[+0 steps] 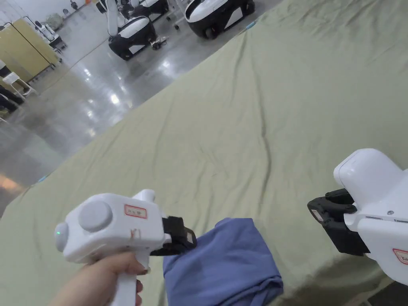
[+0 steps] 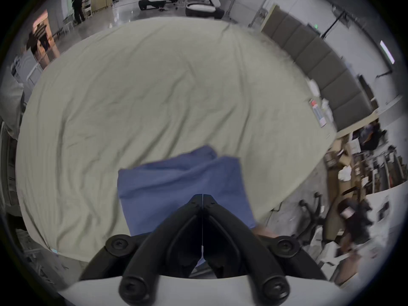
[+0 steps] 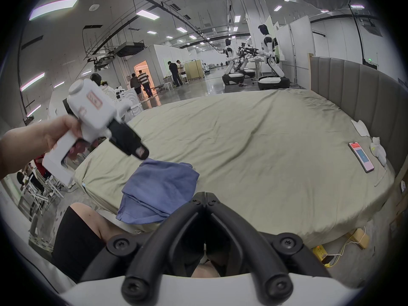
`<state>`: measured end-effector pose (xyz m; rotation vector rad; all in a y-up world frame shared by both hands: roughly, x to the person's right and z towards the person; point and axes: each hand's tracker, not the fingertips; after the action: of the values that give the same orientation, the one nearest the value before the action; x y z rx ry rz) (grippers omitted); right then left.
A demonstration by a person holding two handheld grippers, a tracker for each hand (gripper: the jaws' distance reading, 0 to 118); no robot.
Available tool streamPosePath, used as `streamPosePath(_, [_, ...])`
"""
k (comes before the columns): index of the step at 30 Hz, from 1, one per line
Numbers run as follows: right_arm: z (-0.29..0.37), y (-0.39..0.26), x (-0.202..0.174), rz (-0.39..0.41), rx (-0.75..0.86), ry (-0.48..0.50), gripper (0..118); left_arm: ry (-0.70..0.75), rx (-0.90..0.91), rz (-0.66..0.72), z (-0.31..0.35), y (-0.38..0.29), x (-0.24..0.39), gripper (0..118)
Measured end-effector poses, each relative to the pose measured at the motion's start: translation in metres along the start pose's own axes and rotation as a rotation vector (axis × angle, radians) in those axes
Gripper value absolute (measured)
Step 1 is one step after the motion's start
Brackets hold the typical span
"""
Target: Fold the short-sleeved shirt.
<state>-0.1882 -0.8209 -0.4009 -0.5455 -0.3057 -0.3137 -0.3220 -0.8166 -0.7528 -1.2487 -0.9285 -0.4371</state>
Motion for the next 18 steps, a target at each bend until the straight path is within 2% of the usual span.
streamPosePath(3, [-0.005,0.002,-0.005,0.009,-0.004,-0.001,0,-0.112,-0.075,-0.005,-0.040,-0.013,0.014,0])
streamPosePath(10, [-0.011,0.002,-0.015,0.031,-0.013,0.005,0,-0.086,-0.121,-0.048,-0.125,-0.014,0.056,0])
streamPosePath(15, [-0.018,-0.008,-0.024,0.051,-0.061,0.023,0,-0.319,-0.102,0.056,-0.105,-0.006,0.012,0])
streamPosePath(18, [-0.023,-0.017,-0.030,0.069,-0.109,0.020,0,-0.553,0.202,0.008,-0.026,-0.009,-0.021,0])
